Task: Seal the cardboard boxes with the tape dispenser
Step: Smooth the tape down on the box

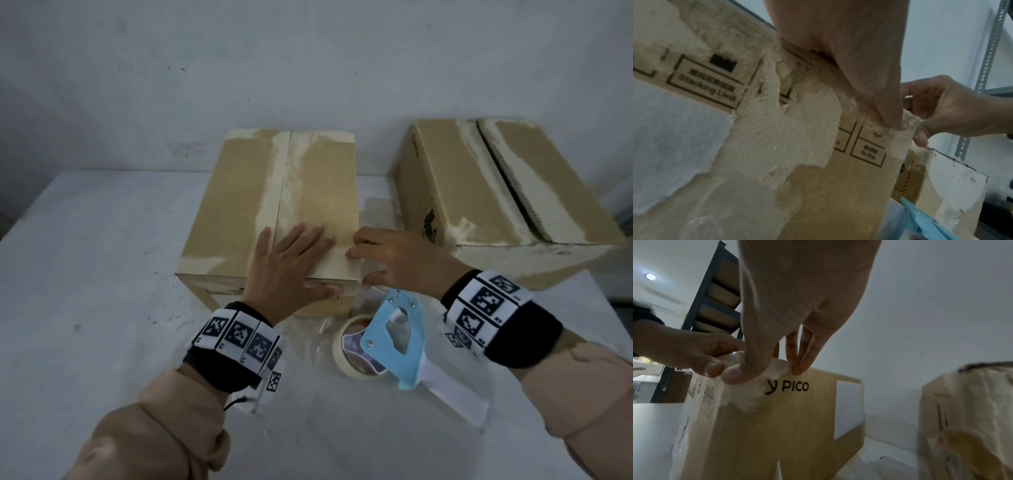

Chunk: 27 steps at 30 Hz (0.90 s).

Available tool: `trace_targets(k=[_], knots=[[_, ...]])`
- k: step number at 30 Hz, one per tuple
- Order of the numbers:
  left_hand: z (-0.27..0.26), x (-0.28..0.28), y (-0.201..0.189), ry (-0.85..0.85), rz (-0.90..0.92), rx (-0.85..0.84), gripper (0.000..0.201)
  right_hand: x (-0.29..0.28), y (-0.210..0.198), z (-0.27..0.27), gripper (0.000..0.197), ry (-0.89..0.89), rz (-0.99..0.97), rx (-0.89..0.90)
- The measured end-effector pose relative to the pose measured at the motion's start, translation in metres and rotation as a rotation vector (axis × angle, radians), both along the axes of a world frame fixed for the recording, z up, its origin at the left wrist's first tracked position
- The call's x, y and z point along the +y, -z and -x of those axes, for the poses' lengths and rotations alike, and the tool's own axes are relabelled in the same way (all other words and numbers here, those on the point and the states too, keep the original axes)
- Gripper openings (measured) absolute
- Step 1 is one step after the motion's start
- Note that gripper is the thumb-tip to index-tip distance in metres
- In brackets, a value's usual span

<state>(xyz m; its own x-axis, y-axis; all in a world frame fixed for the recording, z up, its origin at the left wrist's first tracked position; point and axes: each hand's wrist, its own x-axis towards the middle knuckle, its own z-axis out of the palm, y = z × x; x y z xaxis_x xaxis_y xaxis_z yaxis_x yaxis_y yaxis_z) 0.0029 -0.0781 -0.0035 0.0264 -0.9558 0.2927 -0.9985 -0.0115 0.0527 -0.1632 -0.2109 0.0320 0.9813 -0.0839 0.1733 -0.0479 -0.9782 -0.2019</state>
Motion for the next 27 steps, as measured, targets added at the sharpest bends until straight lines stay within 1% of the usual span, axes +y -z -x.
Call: trace_targets(k=[3,6,7,10,12,13,16,17,18,20,22,25,27], knots=[[0.0,0.0,0.0,-0.003,-0.018,0.003,0.078,0.002,0.002,0.001,0.051,0.023,-0.035,-0.014],[0.0,0.0,0.0,-0.007,-0.024,-0.003,0.078,0.005,0.008,0.002,0.05,0.071,-0.043,-0.034],[0.0,0.0,0.0,-0.01,-0.028,-0.002,0.078,0.007,0.01,0.002,0.049,0.104,-0.085,-0.052],[0.001,0.0,-0.001,-0.018,-0.049,-0.005,0.077,0.018,0.013,0.001,0.046,0.288,-0.341,-0.083],[0.001,0.0,-0.001,-0.025,-0.068,-0.011,0.077,0.024,0.014,0.0,0.049,0.359,-0.417,-0.079],[0.001,0.0,-0.002,-0.027,-0.082,-0.014,0.077,0.028,0.014,-0.001,0.053,0.362,-0.411,-0.063],[0.002,0.001,-0.004,-0.034,-0.115,-0.012,0.078,0.033,0.015,0.007,0.082,0.353,-0.307,0.095],[0.002,0.001,-0.005,-0.034,-0.124,-0.013,0.078,0.033,0.015,0.01,0.087,0.355,-0.306,0.123],[0.003,0.001,-0.006,-0.039,-0.135,-0.018,0.078,0.033,0.015,0.012,0.085,0.349,-0.327,0.111],[0.003,0.001,-0.008,-0.039,-0.155,-0.022,0.078,0.033,0.014,0.012,0.067,0.331,-0.36,0.018],[0.003,0.001,-0.011,-0.035,-0.185,-0.026,0.078,0.03,0.014,0.011,0.053,0.327,-0.317,-0.001],[0.002,0.002,-0.014,-0.026,-0.246,0.035,0.08,0.027,0.014,0.008,0.051,0.305,-0.282,-0.022],[0.002,0.002,-0.017,-0.033,-0.292,0.076,0.088,0.028,0.015,0.007,0.059,0.276,-0.235,0.001]])
